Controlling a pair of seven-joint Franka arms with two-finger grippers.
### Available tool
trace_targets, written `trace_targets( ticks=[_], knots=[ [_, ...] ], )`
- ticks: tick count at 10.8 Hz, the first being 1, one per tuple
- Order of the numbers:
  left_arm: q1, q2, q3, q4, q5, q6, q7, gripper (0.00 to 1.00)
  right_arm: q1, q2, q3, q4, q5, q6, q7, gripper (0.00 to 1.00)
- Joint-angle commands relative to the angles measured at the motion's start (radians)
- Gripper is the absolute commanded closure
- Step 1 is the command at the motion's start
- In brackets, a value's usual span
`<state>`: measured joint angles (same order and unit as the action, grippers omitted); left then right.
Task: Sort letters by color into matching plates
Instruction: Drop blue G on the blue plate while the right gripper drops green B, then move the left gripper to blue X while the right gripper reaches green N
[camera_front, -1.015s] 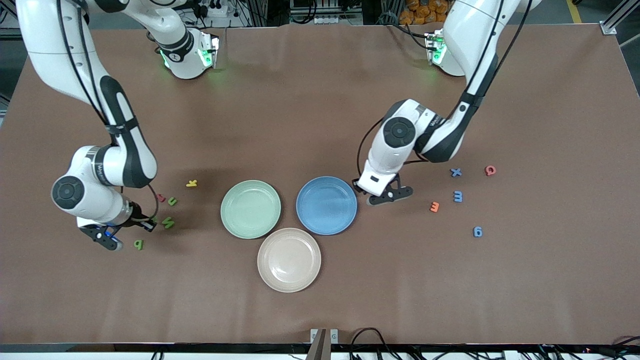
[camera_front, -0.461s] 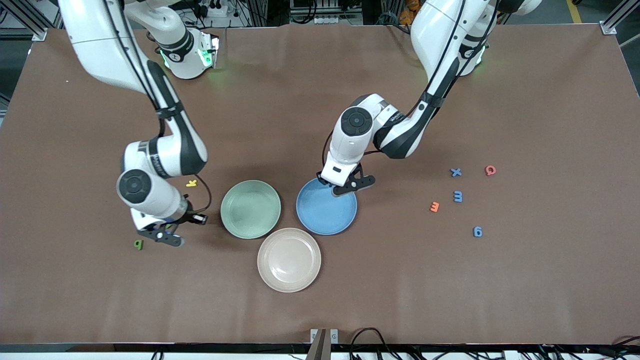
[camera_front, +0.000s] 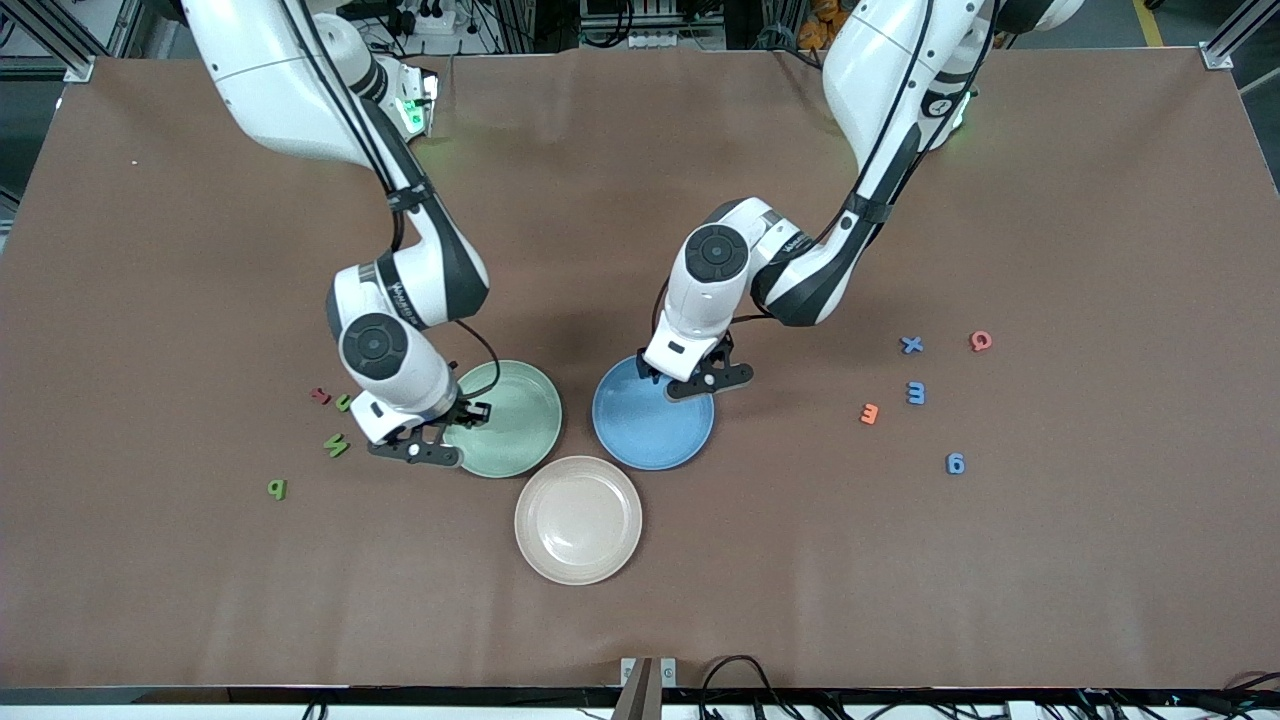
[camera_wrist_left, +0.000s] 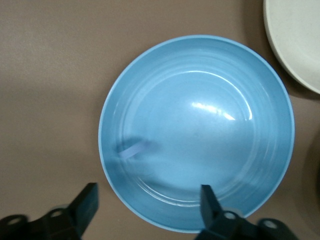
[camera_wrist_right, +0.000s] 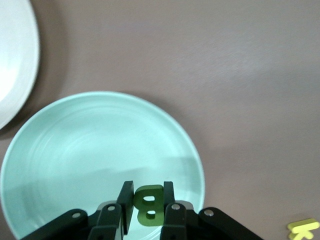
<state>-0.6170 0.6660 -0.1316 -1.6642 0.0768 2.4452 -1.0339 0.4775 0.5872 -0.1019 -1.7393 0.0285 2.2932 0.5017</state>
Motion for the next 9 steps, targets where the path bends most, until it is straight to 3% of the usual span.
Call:
trace_targets(
  ticks=[1,5,9],
  knots=[
    [0.032,-0.015,0.001,-0.024,0.026,-0.017,0.075,0.0,0.023,0.008,-0.001,0.017,-0.01,-0.012,0.015,0.01],
    [0.104,-0.072,-0.002,-0.147,0.116,-0.015,0.141,0.0,-0.034,-0.012,-0.007,0.017,-0.018,-0.014,-0.072,0.0],
    [0.212,-0.17,-0.01,-0.277,0.121,-0.014,0.314,0.0,-0.158,-0.015,-0.01,0.015,-0.024,-0.012,-0.15,0.0]
  ],
)
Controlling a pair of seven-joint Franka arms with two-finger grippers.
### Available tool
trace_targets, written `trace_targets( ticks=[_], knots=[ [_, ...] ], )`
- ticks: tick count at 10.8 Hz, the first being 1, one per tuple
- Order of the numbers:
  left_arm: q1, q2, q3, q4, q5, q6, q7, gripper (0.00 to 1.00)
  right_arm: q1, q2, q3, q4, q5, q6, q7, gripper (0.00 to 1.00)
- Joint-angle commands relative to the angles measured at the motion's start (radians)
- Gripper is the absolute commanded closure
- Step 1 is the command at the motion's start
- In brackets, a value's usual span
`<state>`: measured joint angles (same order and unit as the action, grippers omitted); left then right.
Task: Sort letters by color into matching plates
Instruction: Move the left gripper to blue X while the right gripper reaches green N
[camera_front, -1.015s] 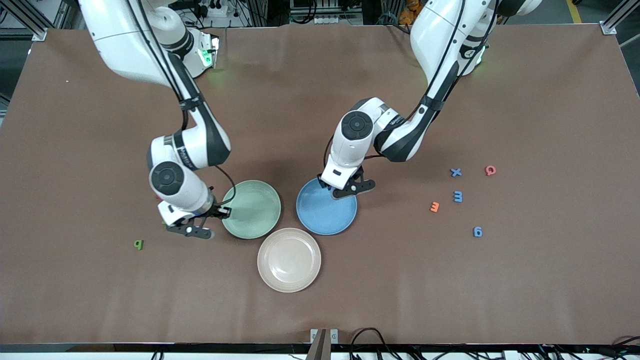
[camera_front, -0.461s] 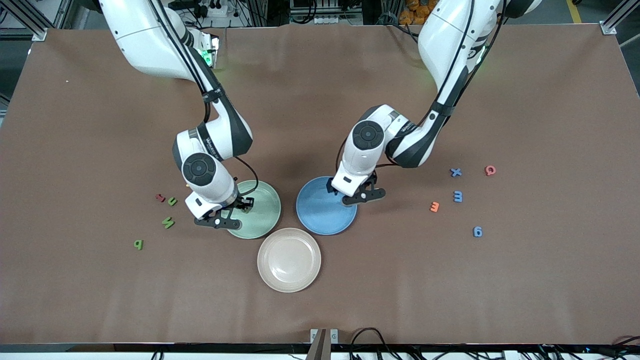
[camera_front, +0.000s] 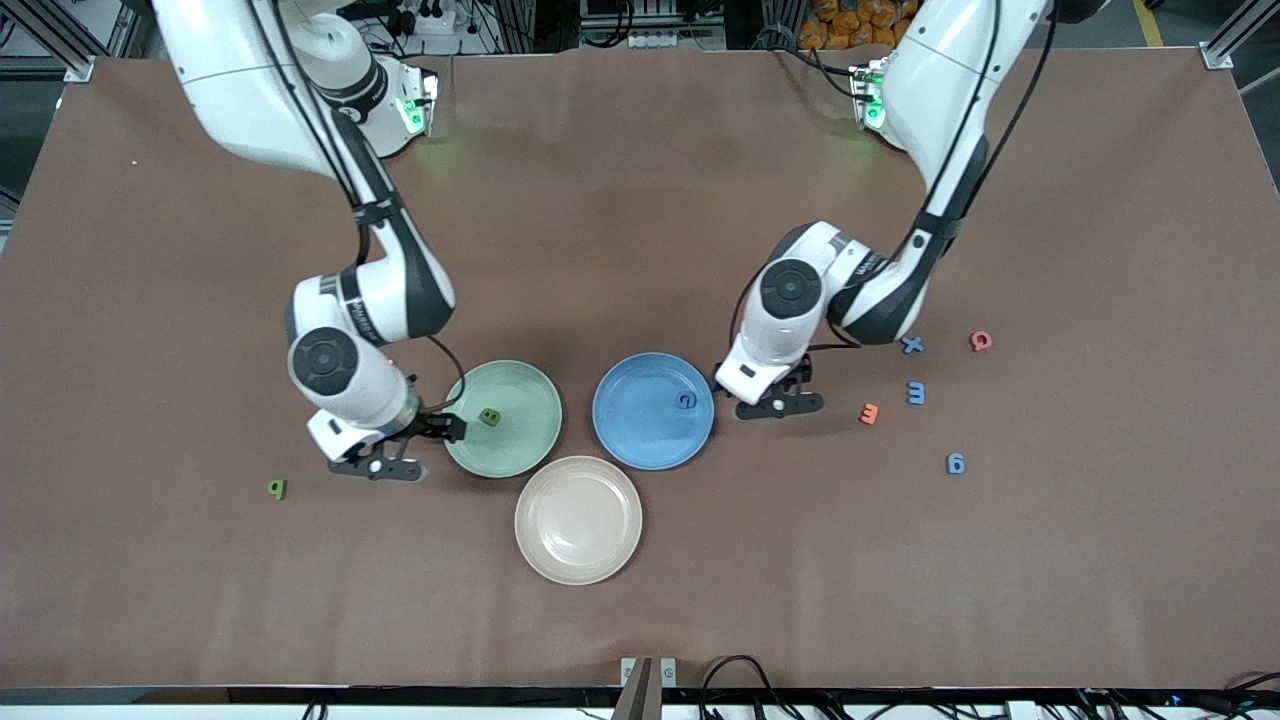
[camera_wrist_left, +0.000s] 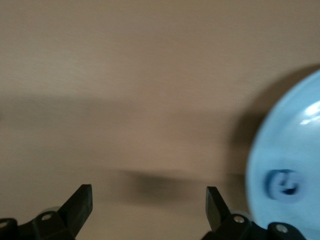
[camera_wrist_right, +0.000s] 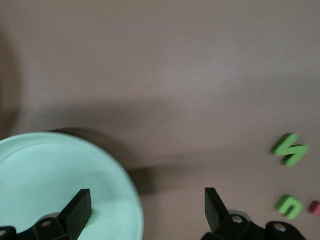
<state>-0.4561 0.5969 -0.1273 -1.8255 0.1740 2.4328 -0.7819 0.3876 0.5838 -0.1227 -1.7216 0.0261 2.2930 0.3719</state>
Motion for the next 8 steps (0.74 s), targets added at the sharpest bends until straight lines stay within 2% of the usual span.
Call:
trace_targets(
  ticks=[1,4,8],
  knots=[
    [0.077,-0.129,-0.014,-0.158,0.024,0.002,0.106,0.0,-0.097,-0.009,0.011,-0.006,-0.023,-0.012,-0.025,0.0],
    [0.138,-0.189,-0.014,-0.26,0.024,0.02,0.212,0.0,-0.168,-0.004,0.009,-0.012,-0.018,-0.013,0.007,0.0],
    [0.249,-0.267,-0.012,-0.44,0.025,0.139,0.406,0.0,-0.231,0.004,-0.002,-0.013,-0.009,-0.004,0.27,0.0]
  ],
)
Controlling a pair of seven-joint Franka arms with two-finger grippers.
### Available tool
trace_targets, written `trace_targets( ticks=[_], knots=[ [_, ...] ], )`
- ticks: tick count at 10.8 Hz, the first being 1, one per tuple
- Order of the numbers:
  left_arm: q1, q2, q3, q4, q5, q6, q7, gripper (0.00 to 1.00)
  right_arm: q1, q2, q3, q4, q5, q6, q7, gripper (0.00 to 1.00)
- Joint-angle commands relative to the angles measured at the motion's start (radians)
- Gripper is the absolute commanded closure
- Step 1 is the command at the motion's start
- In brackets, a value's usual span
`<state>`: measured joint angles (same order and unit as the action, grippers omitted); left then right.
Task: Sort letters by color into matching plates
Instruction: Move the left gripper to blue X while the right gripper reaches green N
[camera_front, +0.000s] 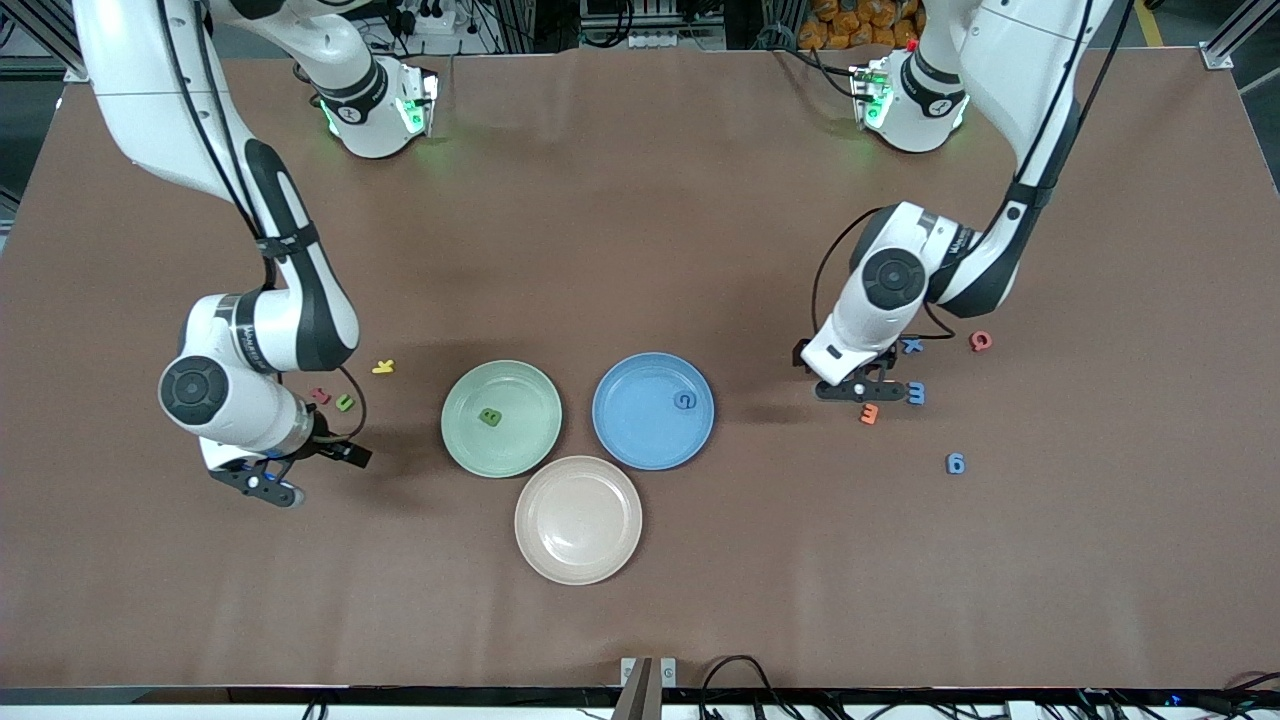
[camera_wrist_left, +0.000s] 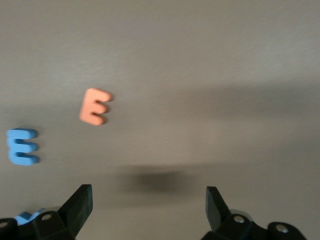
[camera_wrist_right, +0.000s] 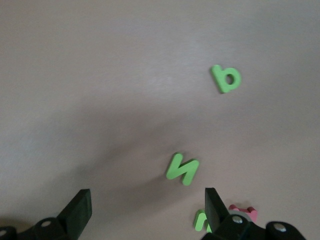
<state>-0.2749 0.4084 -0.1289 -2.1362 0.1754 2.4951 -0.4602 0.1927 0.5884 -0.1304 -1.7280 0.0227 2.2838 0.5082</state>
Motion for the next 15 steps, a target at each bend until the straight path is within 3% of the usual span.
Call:
trace_targets(
  ticks=[1,6,8,15],
  knots=[
    [0.083,-0.083,-0.011,-0.145,0.024,0.077,0.115,0.0,-0.051,0.001,0.006,-0.013,-0.003,0.009,0.18,0.0],
    [0.173,-0.117,-0.011,-0.226,0.029,0.128,0.222,0.0,-0.085,0.034,0.005,-0.016,0.031,0.071,0.361,0.0],
    [0.215,-0.143,-0.011,-0.28,0.029,0.178,0.267,0.0,-0.082,0.054,0.005,-0.016,0.077,0.107,0.365,0.0],
    [0.256,-0.145,-0.009,-0.363,0.027,0.275,0.273,0.0,-0.07,0.077,0.006,-0.082,0.083,0.218,0.365,0.02]
  ],
)
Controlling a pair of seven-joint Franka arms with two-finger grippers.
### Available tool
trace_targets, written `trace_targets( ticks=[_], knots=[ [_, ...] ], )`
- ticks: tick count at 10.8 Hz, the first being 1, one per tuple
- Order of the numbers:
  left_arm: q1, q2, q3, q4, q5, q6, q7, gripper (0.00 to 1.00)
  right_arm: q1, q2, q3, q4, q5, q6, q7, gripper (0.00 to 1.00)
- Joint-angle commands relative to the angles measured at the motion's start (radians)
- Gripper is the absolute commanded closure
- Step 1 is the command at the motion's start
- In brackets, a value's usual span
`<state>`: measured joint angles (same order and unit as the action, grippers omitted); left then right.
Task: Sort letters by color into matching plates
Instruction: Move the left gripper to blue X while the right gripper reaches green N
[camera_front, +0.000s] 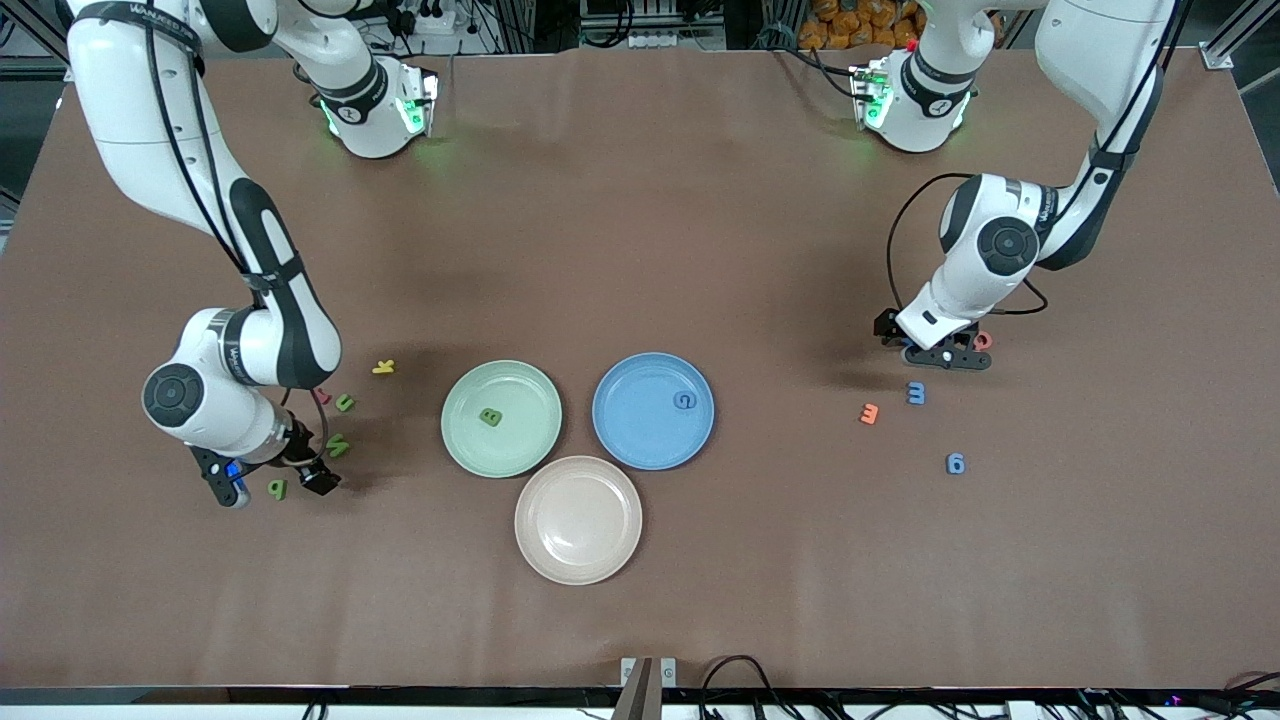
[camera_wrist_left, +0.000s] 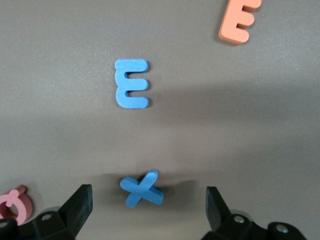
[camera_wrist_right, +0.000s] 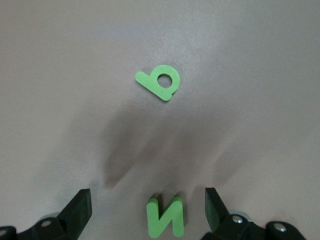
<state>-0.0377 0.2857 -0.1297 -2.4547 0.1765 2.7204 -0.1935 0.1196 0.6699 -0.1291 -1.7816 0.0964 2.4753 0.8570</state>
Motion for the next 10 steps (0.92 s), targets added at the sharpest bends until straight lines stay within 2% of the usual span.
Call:
trace_targets(
  ticks=[1,4,5,7,9,10],
  knots=[
    [0.021,-0.02,-0.008,-0.046,0.026,0.051,0.006,0.0,0.006,-0.004,0.005,-0.03,0.009,0.027,0.016,0.06],
    [0.036,-0.007,-0.008,-0.047,0.026,0.067,0.006,0.0,0.018,-0.012,0.005,-0.062,0.008,0.033,0.016,0.1],
    [0.038,-0.002,-0.008,-0.047,0.027,0.077,0.006,0.0,0.026,-0.013,0.005,-0.064,0.008,0.033,0.014,0.2],
    [0.038,0.013,-0.008,-0.052,0.026,0.105,0.006,0.0,0.035,-0.015,0.005,-0.065,0.008,0.031,0.004,0.46],
    [0.038,0.021,-0.008,-0.052,0.026,0.113,0.006,0.0,0.035,-0.022,0.005,-0.081,0.003,0.031,-0.01,0.6],
    [0.039,0.027,-0.008,-0.05,0.026,0.113,0.006,0.01,0.035,-0.024,0.005,-0.085,0.003,0.033,-0.019,0.64]
  ],
)
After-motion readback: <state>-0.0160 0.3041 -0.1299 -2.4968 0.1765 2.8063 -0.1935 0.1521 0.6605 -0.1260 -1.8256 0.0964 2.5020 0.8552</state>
